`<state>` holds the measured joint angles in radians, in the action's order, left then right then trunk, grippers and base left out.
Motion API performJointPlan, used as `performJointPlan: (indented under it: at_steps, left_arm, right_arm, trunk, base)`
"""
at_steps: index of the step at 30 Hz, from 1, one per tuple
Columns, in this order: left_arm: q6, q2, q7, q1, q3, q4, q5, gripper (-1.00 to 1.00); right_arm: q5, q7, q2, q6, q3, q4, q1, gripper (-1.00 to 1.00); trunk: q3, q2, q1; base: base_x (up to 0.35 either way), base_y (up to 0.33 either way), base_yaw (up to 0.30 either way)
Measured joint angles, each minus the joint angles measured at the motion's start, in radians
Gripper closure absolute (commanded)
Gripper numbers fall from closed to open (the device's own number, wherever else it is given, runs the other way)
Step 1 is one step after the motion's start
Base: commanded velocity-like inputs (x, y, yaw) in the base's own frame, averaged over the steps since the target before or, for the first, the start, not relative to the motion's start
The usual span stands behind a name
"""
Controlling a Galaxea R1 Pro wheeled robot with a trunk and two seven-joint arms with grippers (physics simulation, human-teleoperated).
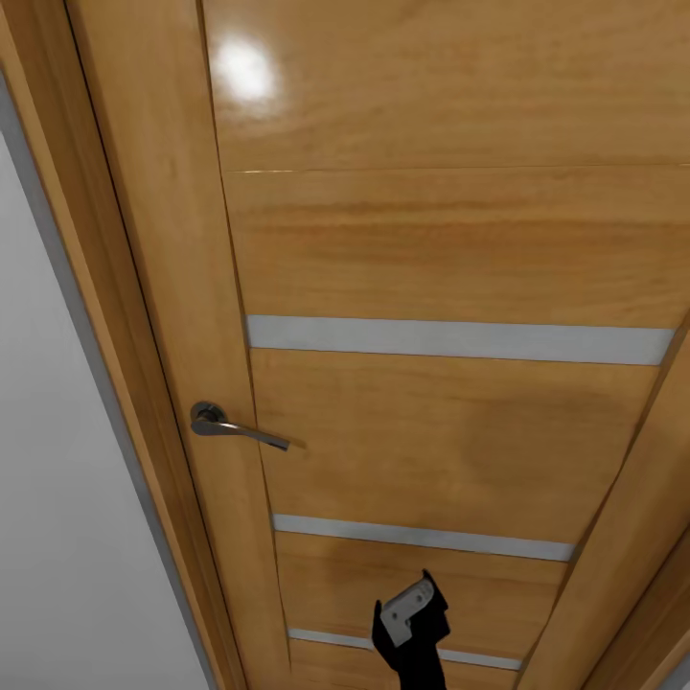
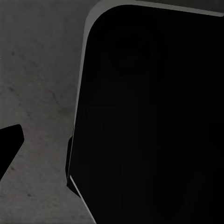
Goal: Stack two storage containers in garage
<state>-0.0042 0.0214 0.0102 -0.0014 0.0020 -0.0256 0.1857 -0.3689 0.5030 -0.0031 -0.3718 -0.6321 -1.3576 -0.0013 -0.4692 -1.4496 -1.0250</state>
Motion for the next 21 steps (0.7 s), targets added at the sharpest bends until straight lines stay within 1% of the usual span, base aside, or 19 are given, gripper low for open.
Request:
performJointPlan:
  at_steps: [3,7,9,11,12,14,18,19,21]
  left_arm:
    - [0.000,0.000,0.000,0.000,0.000,0.000,0.000,-1.00]
    - [0.000,0.000,0.000,0.000,0.000,0.000,0.000,-1.00]
    - [0.000,0.000,0.000,0.000,0.000,0.000,0.000,-1.00]
    - [0.000,0.000,0.000,0.000,0.000,0.000,0.000,-1.00]
    - [0.000,0.000,0.000,0.000,0.000,0.000,0.000,-1.00]
    - [0.000,0.000,0.000,0.000,0.000,0.000,0.000,-1.00]
    - [0.000,0.000,0.000,0.000,0.000,0.000,0.000,-1.00]
    - [0.000,0.000,0.000,0.000,0.000,0.000,0.000,-1.00]
    - [0.000,0.000,0.000,0.000,0.000,0.000,0.000,-1.00]
  right_arm:
    - [-0.023,0.017,0.001,0.000,0.010,-0.007,-0.007,-1.00]
    - [-0.027,0.020,0.002,-0.001,0.013,-0.008,-0.041,-1.00]
    - [-0.028,0.020,0.002,-0.002,0.013,-0.007,-0.056,-1.00]
    - [-0.009,0.017,0.002,0.001,0.016,-0.004,-0.072,-1.00]
    - [-0.015,0.018,0.002,0.001,0.016,-0.002,-0.082,-1.00]
    - [-0.005,0.013,0.003,0.004,0.029,0.007,-0.106,-1.00]
    - [-0.009,0.015,0.004,0.000,0.035,0.010,-0.158,-1.00]
    - [-0.023,0.017,0.004,-0.003,0.035,0.009,-0.166,-1.00]
    - [-0.009,0.013,0.005,-0.003,0.038,0.010,-0.181,-1.00]
  trunk:
    - [0.000,0.000,0.000]
    - [0.000,0.000,0.000]
    - [0.000,0.000,0.000]
    - [0.000,0.000,0.000]
    - [0.000,0.000,0.000]
    - [0.000,0.000,0.000]
    - [0.000,0.000,0.000]
    - [0.000,0.000,0.000]
    - [0.000,0.000,0.000]
  base:
    - [0.000,0.000,0.000]
    - [0.000,0.000,0.000]
    - [0.000,0.000,0.000]
    - [0.000,0.000,0.000]
    - [0.000,0.000,0.000]
    - [0.000,0.000,0.000]
    - [0.000,0.000,0.000]
    - [0.000,0.000,0.000]
    - [0.000,0.000,0.000]
